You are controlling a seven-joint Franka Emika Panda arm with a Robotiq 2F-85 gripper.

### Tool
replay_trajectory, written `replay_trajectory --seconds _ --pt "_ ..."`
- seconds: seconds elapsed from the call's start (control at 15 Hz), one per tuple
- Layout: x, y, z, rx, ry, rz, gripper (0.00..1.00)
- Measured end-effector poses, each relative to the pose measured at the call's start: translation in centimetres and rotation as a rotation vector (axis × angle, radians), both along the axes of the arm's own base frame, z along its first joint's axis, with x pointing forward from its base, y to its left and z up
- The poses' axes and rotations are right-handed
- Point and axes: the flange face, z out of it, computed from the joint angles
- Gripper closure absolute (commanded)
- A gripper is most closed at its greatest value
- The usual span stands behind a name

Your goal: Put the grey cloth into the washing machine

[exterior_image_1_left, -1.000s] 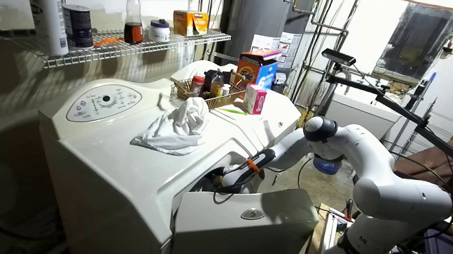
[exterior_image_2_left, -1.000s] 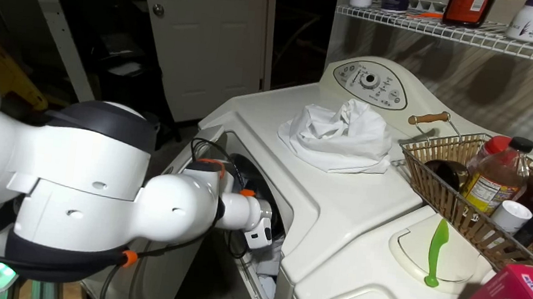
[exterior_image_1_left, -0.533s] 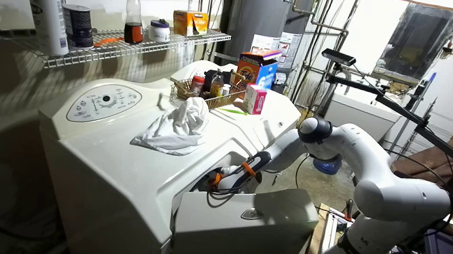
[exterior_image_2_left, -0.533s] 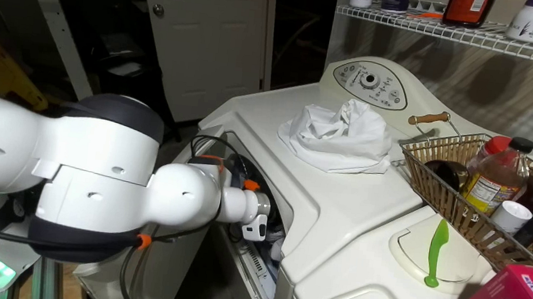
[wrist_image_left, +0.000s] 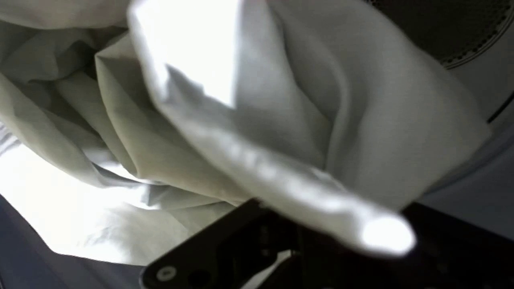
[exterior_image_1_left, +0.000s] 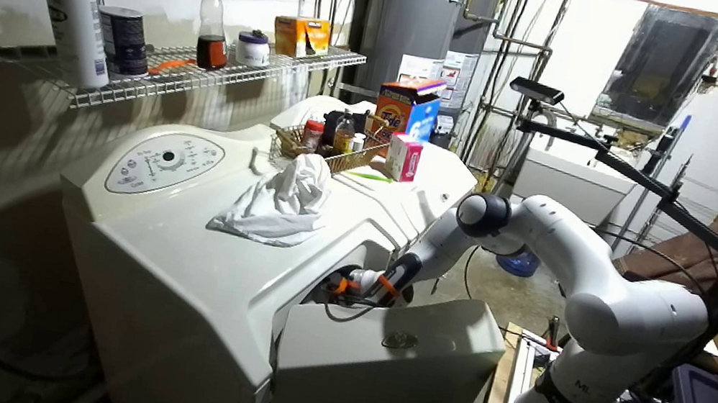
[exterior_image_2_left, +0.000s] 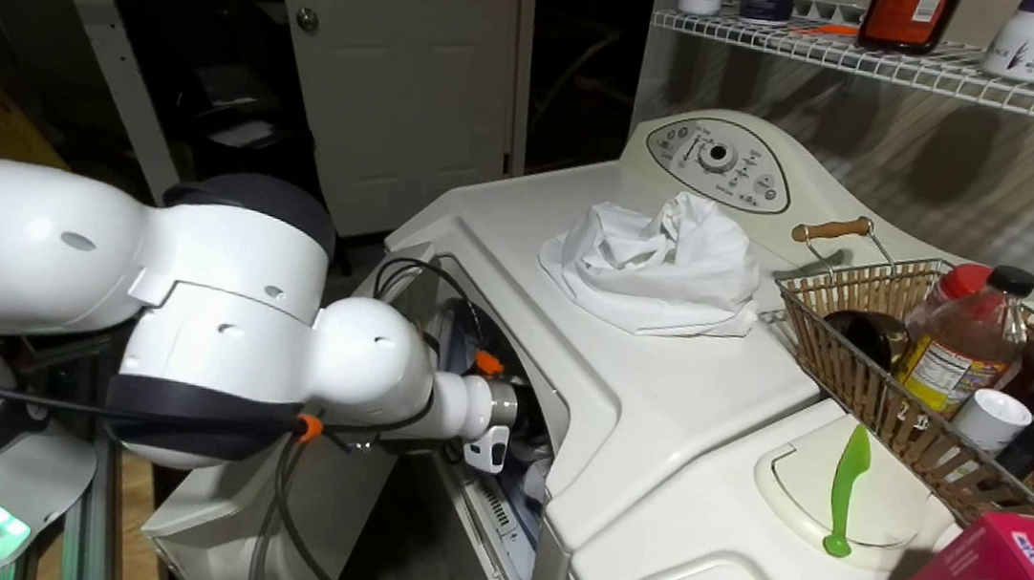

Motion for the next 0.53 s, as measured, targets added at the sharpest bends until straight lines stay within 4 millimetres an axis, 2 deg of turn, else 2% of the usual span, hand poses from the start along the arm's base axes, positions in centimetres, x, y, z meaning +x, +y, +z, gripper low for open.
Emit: replay_trajectory --seconds 0.53 --pt "0.52 0.93 -0.47 -0.005 -0.101 -0.034 0.98"
